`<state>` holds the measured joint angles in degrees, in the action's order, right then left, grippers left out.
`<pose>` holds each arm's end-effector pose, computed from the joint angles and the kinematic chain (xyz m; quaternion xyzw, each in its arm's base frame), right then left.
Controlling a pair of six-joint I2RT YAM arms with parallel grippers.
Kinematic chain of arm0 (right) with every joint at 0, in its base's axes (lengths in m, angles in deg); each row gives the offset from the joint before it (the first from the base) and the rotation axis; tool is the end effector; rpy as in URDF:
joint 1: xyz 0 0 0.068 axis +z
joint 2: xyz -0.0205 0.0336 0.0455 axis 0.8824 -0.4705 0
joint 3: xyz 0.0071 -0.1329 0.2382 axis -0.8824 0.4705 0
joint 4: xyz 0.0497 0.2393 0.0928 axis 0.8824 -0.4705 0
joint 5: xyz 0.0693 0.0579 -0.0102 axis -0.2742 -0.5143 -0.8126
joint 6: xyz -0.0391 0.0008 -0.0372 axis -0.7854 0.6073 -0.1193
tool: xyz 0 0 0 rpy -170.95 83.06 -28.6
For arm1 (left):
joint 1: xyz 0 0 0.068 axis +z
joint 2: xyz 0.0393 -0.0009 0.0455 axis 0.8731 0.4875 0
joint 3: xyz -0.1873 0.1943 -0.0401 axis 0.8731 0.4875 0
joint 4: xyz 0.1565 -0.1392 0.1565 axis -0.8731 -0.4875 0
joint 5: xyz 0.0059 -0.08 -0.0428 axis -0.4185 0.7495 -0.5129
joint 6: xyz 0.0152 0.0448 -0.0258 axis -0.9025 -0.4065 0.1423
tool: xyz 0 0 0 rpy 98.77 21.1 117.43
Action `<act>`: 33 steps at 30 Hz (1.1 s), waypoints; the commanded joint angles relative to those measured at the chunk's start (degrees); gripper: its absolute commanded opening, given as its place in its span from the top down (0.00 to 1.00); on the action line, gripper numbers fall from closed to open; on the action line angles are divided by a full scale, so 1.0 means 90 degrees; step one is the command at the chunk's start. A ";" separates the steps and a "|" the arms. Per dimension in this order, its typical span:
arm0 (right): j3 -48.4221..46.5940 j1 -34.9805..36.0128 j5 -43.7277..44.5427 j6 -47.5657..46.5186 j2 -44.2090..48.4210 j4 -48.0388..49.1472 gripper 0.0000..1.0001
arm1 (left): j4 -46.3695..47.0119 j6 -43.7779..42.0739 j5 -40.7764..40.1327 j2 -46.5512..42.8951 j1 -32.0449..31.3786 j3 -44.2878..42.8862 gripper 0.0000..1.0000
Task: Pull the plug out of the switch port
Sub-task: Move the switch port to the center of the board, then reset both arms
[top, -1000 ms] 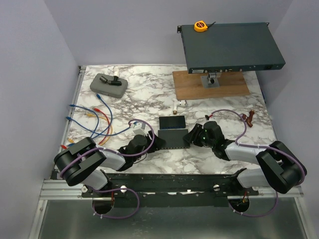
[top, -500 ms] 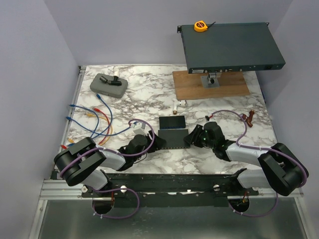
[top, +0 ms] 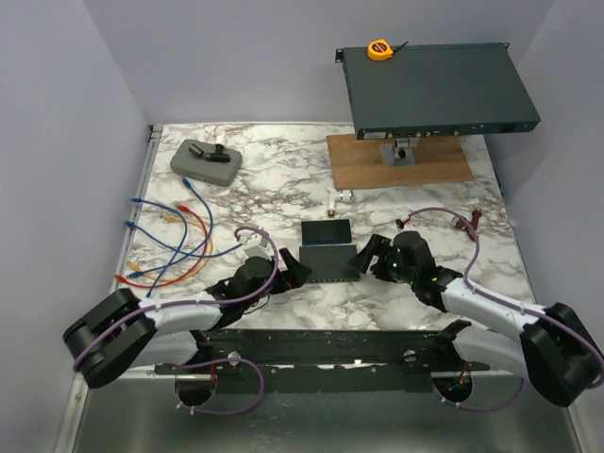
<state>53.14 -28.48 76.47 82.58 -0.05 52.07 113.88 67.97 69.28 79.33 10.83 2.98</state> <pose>0.1737 0.1160 0.1540 0.0942 0.8890 0.2978 0.3349 0.1406 -0.1567 0.1370 -0.1104 0.8455 -0.3686 0.3703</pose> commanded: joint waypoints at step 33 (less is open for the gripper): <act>-0.0493 0.0404 0.1788 -0.1353 0.2959 -0.0941 0.00 | -0.7803 0.1466 -0.2828 -0.4540 0.0100 -0.1764 0.02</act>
<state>50.74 -26.73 90.79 72.02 29.19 43.00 44.70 80.47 44.89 38.81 11.48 -11.56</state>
